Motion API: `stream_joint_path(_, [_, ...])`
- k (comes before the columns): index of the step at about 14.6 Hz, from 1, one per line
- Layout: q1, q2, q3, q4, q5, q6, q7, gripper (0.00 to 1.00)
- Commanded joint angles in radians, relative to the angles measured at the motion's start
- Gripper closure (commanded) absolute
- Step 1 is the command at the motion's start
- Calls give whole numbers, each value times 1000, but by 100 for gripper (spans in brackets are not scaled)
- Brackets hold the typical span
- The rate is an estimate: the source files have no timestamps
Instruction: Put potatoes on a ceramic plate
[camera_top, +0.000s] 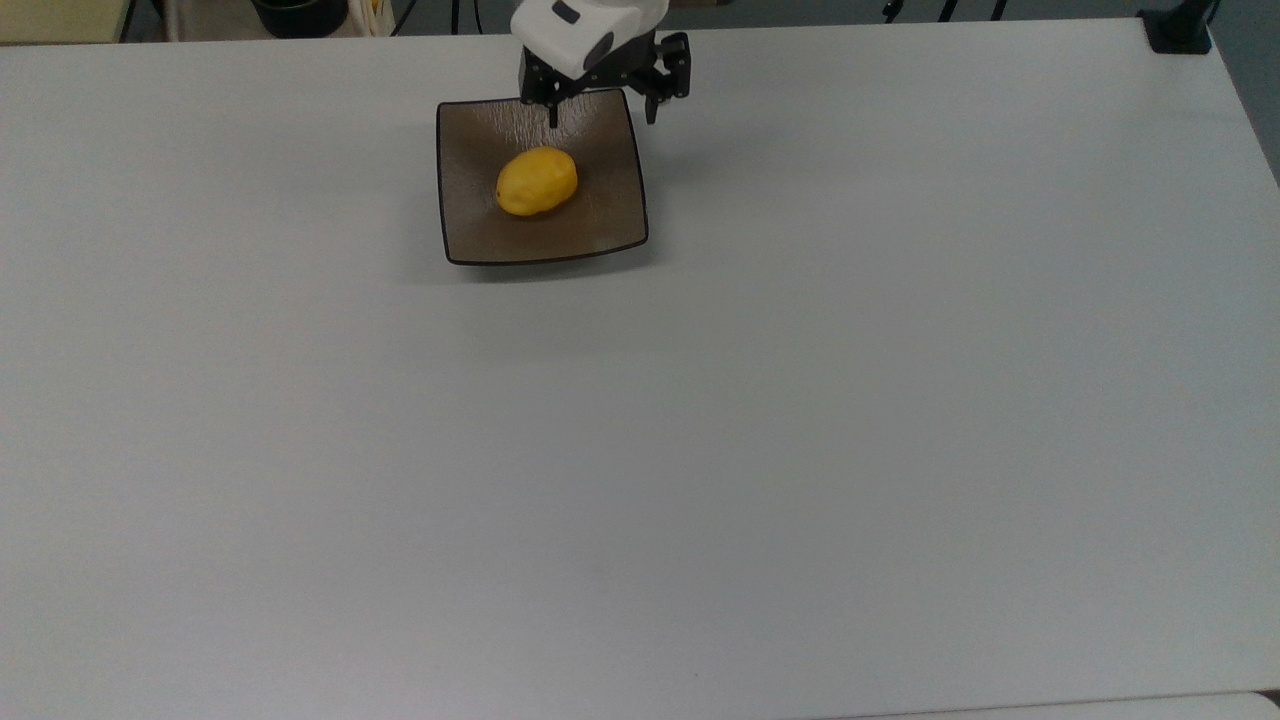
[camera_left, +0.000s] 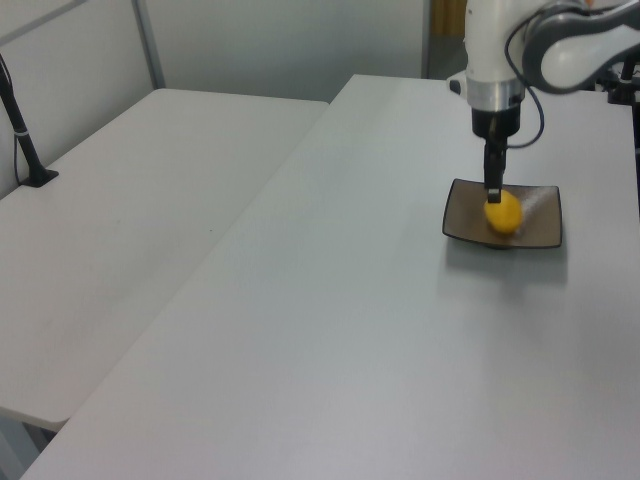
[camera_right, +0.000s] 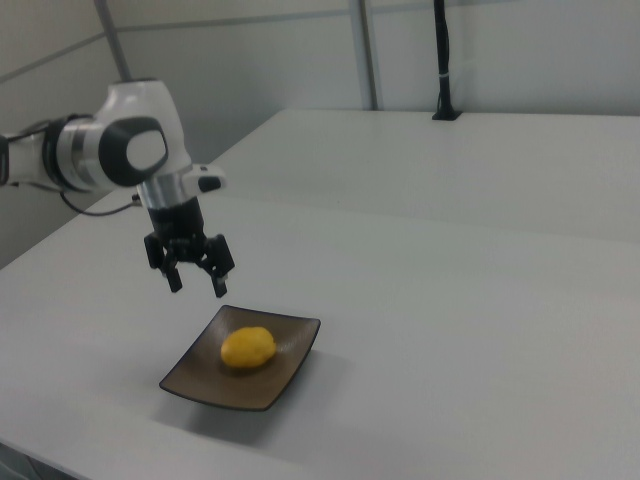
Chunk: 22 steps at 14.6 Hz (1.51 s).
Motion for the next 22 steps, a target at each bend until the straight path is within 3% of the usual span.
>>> stream_joint_path(1, [-1,-7,-41,153,5,-145,12,0])
stream_joint_path(5, [8,15,-108,276,116,-168,13,0])
stream_joint_path(9, [10,13,-130,319,147,-168,35,0])
stream_joint_path(13, [19,46,-131,321,128,-165,23,0])
stream_joint_path(15, [51,55,-150,322,71,-176,-19,0])
stream_joint_path(17, [59,64,-154,336,58,-190,-25,0])
stream_joint_path(18, [69,67,-169,345,58,-205,-33,0])
stream_joint_path(19, [120,70,-233,356,60,-216,-57,0])
stream_joint_path(20, [144,73,-263,362,61,-216,-66,0])
stream_joint_path(22, [139,76,-265,372,71,-214,-54,0])
